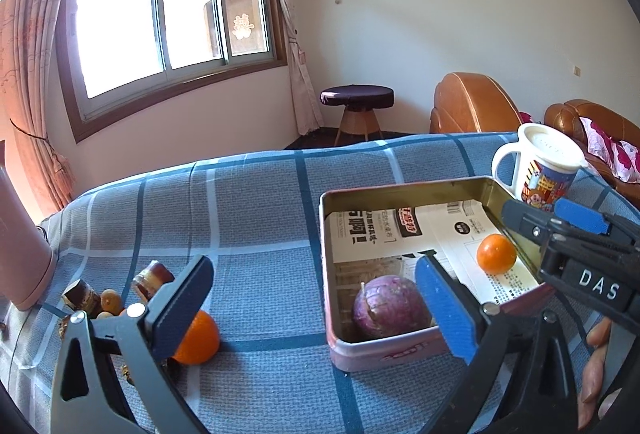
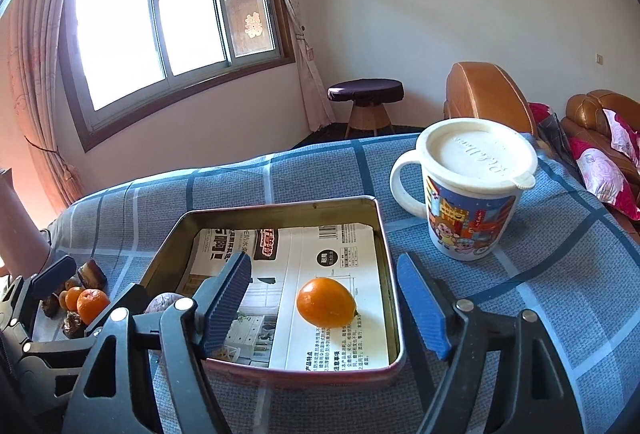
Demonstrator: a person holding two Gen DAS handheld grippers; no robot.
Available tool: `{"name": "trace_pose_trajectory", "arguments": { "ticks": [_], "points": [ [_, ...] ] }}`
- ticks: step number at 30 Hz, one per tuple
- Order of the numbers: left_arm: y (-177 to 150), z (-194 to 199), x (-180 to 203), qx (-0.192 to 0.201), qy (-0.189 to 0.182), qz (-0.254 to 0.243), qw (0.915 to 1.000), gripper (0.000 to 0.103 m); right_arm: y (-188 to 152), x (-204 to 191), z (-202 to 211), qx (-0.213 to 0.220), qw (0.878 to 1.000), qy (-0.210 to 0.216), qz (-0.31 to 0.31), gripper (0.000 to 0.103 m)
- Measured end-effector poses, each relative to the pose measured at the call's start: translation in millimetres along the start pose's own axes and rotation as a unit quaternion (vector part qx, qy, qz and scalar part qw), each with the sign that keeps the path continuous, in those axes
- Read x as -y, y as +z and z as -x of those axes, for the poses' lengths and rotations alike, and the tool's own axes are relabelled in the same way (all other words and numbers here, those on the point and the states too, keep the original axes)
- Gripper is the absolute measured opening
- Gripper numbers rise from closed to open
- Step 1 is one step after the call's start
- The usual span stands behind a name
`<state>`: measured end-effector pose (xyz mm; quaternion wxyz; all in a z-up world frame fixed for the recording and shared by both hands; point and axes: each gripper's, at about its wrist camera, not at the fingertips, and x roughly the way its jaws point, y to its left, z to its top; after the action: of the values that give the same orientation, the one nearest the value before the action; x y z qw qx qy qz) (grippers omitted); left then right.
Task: Organize fruits
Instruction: 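Move both open tools back from the tin toward the fruit pile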
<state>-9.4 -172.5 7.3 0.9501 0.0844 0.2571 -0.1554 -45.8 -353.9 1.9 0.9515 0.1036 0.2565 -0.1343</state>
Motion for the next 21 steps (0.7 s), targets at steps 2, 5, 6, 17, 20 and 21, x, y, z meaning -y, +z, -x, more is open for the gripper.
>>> {"name": "trace_pose_trajectory", "arguments": {
  "ticks": [2, 5, 6, 17, 20, 21],
  "points": [
    [-1.4, 1.9, -3.9, 0.000, 0.002, 0.004, 1.0000, 0.103, -1.0, 1.6, 1.8, 0.008, 1.000, -0.007, -0.005, 0.082],
    [-3.4, 3.1, -8.4, 0.003, 0.013, 0.004, 0.9999, 0.103, -4.4, 1.1, 0.4, 0.006, 1.000, -0.020, -0.007, 0.082],
    [-4.5, 3.9, -10.1, 0.005, 0.018, 0.002, 0.9998, 0.103, -5.8, 0.5, -1.1, 0.003, 1.000, -0.023, -0.008, 0.082],
    [-16.7, 11.5, -46.7, 0.007, 0.052, 0.020, 0.9984, 0.103, -14.3, -14.7, 3.6, 0.010, 0.998, -0.063, 0.013, 0.082],
    [-19.3, 13.4, -54.1, 0.004, 0.049, 0.026, 0.9985, 0.103, -15.6, -15.8, 5.7, 0.013, 0.997, -0.073, 0.012, 0.082],
    [-20.0, 14.4, -55.6, 0.005, 0.049, 0.026, 0.9985, 0.103, -16.1, -16.5, 7.3, 0.016, 0.997, -0.078, 0.013, 0.082]
  ]
}}
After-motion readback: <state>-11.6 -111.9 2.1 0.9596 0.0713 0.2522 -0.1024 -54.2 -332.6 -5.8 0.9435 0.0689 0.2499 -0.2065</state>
